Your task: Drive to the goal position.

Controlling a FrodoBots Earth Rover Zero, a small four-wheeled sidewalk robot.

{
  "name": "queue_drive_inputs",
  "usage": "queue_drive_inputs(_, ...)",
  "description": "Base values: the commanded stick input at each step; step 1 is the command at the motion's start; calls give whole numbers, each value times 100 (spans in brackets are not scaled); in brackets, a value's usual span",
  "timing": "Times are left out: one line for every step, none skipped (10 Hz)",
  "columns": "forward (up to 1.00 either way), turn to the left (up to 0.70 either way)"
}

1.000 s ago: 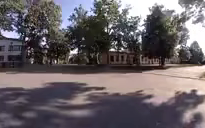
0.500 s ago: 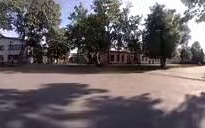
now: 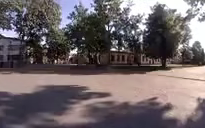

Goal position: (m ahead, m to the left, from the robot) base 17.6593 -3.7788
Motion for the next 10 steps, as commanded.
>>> queue_drive_inputs(60,0)
queue_drive_inputs(60,0)
queue_drive_inputs(60,0)
queue_drive_inputs(60,0)
queue_drive_inputs(60,0)
queue_drive_inputs(60,0)
queue_drive_inputs(60,0)
queue_drive_inputs(60,0)
queue_drive_inputs(60,0)
queue_drive_inputs(60,0)
